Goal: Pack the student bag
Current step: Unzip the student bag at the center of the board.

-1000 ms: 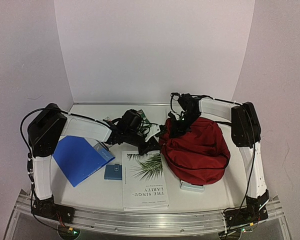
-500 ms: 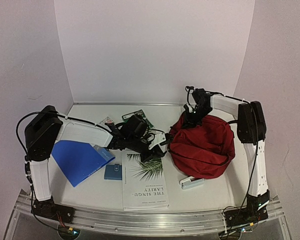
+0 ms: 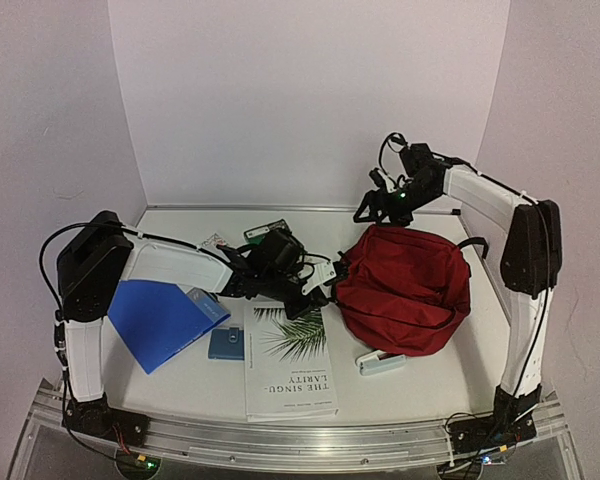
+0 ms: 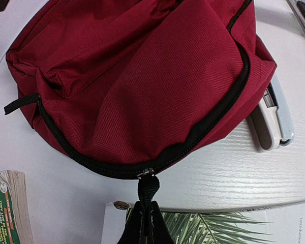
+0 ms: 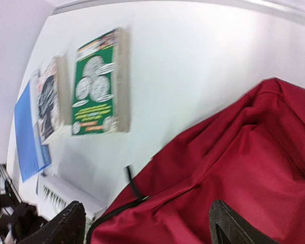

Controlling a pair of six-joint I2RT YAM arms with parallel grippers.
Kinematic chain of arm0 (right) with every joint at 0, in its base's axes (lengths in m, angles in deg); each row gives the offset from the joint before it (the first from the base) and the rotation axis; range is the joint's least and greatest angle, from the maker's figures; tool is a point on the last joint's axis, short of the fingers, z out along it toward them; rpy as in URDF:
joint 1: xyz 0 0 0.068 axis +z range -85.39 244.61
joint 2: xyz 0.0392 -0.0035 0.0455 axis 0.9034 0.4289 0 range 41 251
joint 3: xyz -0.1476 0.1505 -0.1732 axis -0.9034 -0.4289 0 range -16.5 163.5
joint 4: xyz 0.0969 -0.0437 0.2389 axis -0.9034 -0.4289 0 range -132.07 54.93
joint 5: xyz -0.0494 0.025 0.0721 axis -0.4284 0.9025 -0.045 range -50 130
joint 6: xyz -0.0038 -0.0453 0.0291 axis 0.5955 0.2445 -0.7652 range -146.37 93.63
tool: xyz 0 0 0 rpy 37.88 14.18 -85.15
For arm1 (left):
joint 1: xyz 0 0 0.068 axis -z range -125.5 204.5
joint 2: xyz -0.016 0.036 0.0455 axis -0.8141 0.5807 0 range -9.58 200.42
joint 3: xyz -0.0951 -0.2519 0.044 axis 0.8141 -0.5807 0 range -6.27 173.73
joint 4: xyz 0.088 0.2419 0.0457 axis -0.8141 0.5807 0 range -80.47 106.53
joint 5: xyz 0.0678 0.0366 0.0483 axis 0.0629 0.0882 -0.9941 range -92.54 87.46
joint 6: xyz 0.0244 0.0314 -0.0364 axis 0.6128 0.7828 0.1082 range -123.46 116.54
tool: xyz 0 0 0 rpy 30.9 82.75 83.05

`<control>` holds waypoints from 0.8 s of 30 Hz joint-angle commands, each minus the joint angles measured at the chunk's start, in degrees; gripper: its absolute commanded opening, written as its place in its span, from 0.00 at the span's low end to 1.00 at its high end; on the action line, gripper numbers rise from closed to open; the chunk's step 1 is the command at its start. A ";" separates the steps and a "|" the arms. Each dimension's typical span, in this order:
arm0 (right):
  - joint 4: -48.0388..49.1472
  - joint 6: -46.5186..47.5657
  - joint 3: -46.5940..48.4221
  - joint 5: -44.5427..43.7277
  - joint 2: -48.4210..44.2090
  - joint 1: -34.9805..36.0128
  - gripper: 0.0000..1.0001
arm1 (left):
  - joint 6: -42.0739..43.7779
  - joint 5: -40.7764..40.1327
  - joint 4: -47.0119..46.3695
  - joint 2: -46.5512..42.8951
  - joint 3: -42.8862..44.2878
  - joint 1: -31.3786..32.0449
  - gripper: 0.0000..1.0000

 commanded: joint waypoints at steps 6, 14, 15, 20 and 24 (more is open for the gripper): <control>-8.17 4.68 -2.91 -5.17 -1.39 10.11 0.72 | -0.28 -0.23 -3.95 -0.04 1.97 0.24 0.00; -10.10 3.75 -2.36 -6.20 3.57 13.33 0.70 | 0.05 -0.14 -3.85 -0.44 1.25 0.27 0.00; -10.22 3.53 -2.36 -6.85 3.97 13.80 0.70 | 0.16 -0.26 -3.88 -0.50 1.15 0.26 0.00; -11.00 3.01 -2.41 -8.53 6.67 15.04 0.68 | 0.27 -0.49 -4.50 -0.54 0.69 0.26 0.00; -11.42 2.28 -1.81 -9.34 8.96 15.08 0.63 | 0.40 -0.68 -4.64 -0.18 0.75 0.26 0.00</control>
